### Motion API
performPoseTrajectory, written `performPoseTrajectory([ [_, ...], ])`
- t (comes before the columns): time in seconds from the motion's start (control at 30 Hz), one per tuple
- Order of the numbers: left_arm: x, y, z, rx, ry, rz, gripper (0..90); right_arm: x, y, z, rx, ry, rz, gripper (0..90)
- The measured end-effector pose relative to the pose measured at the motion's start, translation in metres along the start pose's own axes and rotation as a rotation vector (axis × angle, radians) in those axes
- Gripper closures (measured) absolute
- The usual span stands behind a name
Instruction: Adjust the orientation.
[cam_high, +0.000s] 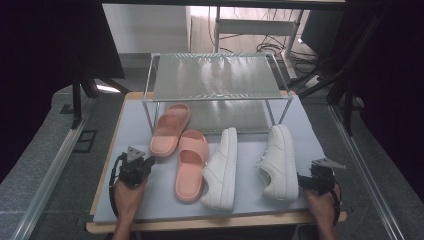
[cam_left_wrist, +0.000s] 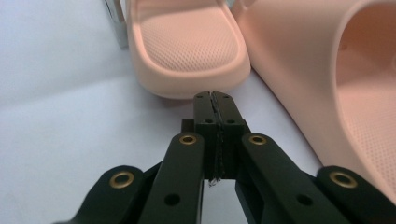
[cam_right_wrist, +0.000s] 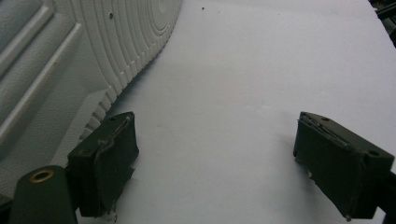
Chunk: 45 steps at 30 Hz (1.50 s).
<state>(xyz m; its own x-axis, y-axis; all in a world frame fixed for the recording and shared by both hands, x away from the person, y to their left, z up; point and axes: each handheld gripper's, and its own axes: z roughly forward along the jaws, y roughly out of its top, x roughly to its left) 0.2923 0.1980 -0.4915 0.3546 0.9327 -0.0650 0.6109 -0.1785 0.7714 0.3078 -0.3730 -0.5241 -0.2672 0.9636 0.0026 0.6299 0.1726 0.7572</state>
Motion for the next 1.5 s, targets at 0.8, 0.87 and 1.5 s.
performPoseTrajectory([
  [0.8,-0.005,0.020,0.043,0.019,0.016,0.021,89.6,0.000,0.000,0.000,0.000,0.000,0.000,13.9],
  [0.87,-0.005,0.023,0.048,0.016,0.025,0.022,89.6,0.000,0.000,0.000,0.000,0.000,0.000,13.9],
  [1.5,0.001,0.054,0.086,0.039,0.045,0.036,89.8,0.000,0.000,0.000,0.000,0.001,0.000,13.9],
])
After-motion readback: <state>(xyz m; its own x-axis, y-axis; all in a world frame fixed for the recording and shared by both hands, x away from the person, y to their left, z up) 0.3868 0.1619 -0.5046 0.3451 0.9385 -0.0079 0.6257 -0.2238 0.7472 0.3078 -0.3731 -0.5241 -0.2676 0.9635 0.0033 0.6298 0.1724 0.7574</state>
